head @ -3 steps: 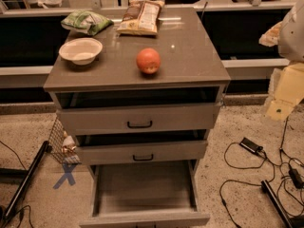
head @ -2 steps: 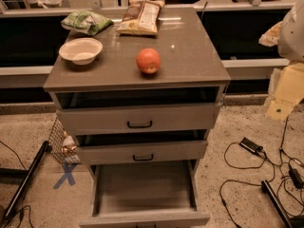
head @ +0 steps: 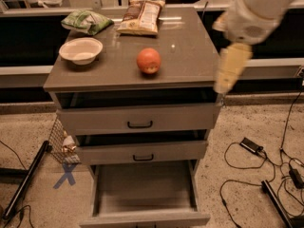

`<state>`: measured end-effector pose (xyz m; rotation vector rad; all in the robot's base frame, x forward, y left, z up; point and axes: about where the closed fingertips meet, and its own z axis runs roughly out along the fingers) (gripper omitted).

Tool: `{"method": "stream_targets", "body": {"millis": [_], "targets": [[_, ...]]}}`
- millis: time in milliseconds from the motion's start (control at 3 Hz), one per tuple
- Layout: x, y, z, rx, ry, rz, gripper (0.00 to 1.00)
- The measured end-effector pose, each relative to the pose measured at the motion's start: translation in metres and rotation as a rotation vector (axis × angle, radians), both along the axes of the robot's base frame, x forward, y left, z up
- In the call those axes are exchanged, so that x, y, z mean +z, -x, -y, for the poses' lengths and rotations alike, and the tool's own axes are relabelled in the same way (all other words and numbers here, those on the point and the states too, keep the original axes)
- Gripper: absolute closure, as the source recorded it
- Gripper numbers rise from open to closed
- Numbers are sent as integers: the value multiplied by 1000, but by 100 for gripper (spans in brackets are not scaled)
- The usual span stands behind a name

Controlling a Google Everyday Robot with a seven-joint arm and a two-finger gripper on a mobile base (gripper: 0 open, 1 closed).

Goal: Place apple into bottom drawer

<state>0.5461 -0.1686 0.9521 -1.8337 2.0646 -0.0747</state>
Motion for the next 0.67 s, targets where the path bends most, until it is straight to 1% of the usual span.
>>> {"method": "stream_targets", "body": {"millis": [333, 667], "targets": [[-13, -74, -38, 48, -59, 35, 0], [-32, -134, -76, 66, -156, 39, 0]]}}
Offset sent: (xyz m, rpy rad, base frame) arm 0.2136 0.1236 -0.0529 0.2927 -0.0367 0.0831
